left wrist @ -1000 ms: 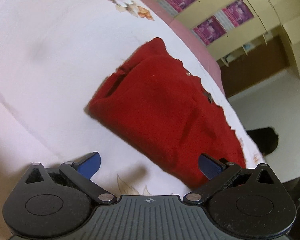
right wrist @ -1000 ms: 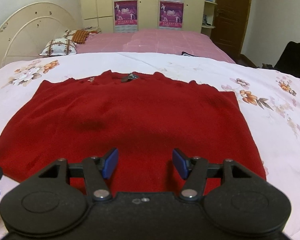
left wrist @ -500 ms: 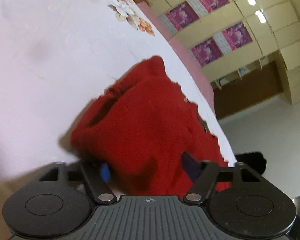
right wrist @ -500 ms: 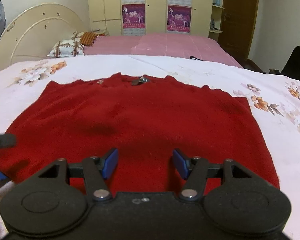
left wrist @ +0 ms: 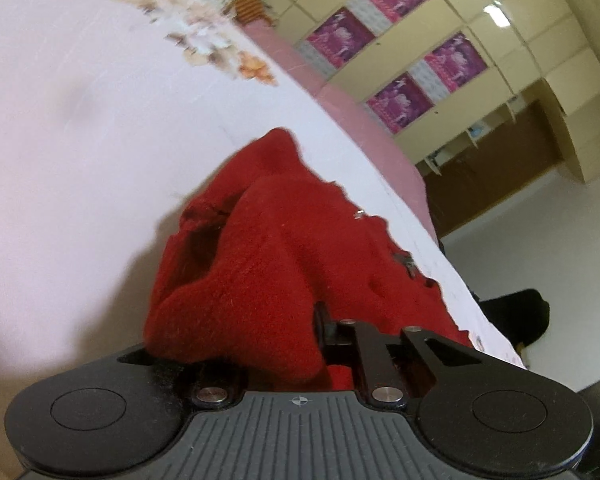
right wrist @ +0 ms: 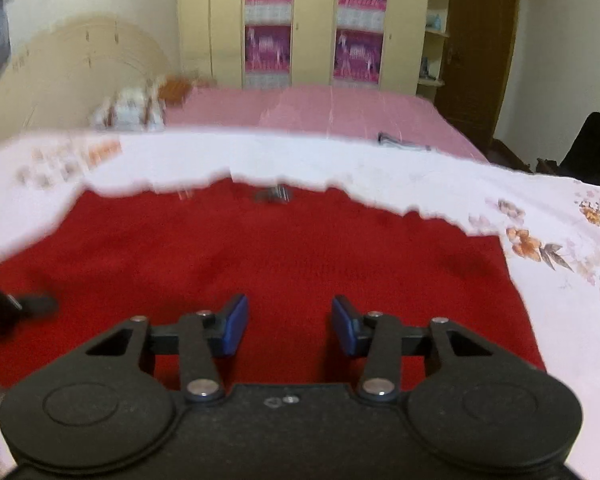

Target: Fold small clothes

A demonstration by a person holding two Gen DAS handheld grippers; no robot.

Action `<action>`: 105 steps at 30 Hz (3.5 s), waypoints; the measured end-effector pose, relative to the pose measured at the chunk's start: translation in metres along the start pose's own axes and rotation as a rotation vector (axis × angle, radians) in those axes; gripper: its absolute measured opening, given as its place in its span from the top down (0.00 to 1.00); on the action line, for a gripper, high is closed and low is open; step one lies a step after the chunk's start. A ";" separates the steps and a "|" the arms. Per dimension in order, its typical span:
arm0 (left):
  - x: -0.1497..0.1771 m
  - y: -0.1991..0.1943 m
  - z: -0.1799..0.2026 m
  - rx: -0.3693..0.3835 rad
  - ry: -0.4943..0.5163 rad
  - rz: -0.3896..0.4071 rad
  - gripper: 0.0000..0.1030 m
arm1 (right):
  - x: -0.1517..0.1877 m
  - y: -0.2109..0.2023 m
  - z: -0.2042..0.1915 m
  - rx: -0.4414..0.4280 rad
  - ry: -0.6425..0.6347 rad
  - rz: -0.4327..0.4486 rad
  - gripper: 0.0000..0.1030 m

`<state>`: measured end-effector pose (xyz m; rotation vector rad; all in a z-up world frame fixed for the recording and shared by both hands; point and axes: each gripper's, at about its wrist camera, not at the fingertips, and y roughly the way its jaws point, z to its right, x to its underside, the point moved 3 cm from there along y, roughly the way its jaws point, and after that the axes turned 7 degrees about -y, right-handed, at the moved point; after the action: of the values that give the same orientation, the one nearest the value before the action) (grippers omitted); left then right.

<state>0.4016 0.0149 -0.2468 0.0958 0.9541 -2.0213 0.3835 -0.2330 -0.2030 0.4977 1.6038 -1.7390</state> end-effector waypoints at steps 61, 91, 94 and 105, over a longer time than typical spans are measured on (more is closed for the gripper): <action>0.036 0.049 0.144 -0.039 0.547 -0.127 0.00 | 0.047 -0.047 0.137 -0.368 0.633 0.078 0.92; 0.044 0.068 0.193 -0.050 0.599 -0.142 0.00 | 0.026 -0.083 0.160 -0.066 0.409 0.148 0.79; 0.037 0.085 0.202 -0.082 0.601 -0.130 0.00 | 0.005 -0.068 0.155 -0.066 0.394 0.161 0.79; 0.046 0.147 0.197 -0.160 0.605 -0.188 0.00 | 0.002 0.022 0.162 0.052 0.339 0.030 0.81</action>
<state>0.5355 -0.1932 -0.2132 0.5738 1.5444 -2.1162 0.4274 -0.3906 -0.1948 0.8751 1.7725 -1.7460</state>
